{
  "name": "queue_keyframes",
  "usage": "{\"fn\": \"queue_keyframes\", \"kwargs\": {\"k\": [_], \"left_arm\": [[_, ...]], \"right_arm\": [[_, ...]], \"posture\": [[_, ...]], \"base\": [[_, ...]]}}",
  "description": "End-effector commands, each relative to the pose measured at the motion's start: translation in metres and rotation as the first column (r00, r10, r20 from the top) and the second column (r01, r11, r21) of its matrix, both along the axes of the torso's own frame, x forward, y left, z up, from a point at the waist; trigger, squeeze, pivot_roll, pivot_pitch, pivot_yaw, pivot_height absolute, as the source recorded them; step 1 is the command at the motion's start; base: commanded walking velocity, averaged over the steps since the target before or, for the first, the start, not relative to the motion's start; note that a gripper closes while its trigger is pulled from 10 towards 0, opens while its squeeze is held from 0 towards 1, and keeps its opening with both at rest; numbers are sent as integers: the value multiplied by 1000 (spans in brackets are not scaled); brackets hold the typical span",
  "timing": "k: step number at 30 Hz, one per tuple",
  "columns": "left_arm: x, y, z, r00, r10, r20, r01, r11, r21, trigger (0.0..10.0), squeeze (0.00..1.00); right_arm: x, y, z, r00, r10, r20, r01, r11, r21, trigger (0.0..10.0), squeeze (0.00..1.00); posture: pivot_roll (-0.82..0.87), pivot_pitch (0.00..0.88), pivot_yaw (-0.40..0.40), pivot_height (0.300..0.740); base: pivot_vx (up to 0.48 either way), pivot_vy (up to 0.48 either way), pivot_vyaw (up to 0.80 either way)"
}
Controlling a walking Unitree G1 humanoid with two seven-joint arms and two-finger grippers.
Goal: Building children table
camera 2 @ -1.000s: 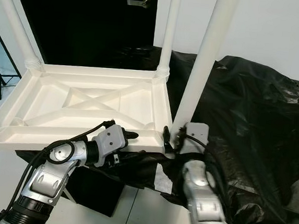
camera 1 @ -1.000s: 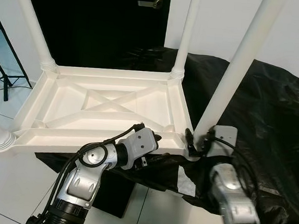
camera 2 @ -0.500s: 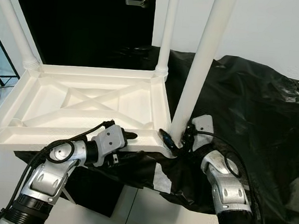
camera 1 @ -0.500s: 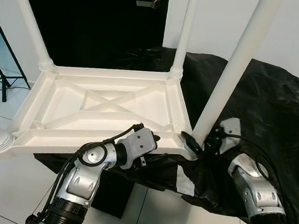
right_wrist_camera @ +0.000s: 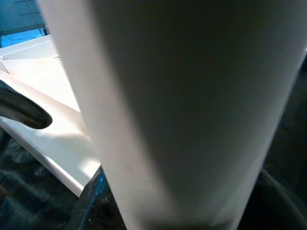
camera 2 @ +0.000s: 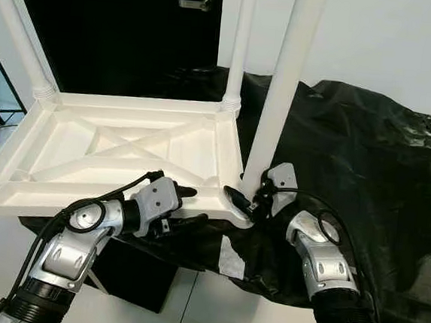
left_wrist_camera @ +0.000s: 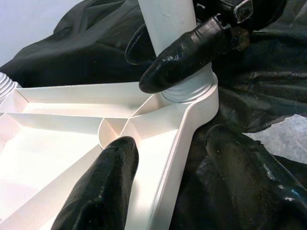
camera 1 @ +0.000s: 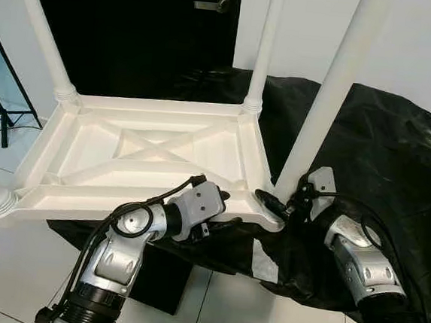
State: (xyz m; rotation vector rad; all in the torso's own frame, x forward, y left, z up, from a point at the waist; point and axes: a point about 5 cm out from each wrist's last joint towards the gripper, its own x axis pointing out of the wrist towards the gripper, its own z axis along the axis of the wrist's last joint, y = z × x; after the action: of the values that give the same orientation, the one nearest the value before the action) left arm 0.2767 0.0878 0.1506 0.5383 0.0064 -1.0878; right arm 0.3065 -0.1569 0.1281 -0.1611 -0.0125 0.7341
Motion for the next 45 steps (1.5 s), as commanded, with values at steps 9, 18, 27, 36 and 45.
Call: {"fn": "queue_keyframes", "kwargs": {"k": [9, 18, 27, 36, 45], "left_arm": [[4, 0, 2, 992, 115, 42, -113, 992, -47, 10000, 0], [6, 0, 2, 993, 108, 38, -106, 993, -44, 10000, 0], [8, -2, 1, 993, 109, 42, -107, 993, -52, 10000, 0], [9, -4, -1, 992, 122, 37, -120, 991, -64, 10000, 0], [7, -3, -12, 983, 178, -39, -182, 973, -145, 10000, 0]], "right_arm": [[-7, -3, -16, 966, -258, -13, 258, 966, -29, 2549, 0], [-14, 0, -27, 851, -522, -55, 523, 852, 4, 10000, 0], [-26, 11, -30, 688, -722, -73, 726, 686, 53, 10000, 0], [-24, 14, -21, 708, -703, -59, 705, 704, 85, 10000, 0], [-26, 6, -18, 752, -660, -3, 658, 749, 80, 10000, 1000]], "posture": [[3, 0, -29, 740], [-8, 0, -22, 740], [-20, 0, -30, 740], [-17, 0, -37, 740], [-30, 0, -18, 740]], "base": [[0, 0, 0], [0, 0, 0], [0, 0, 0], [0, 0, 0], [0, 0, 0]]}}
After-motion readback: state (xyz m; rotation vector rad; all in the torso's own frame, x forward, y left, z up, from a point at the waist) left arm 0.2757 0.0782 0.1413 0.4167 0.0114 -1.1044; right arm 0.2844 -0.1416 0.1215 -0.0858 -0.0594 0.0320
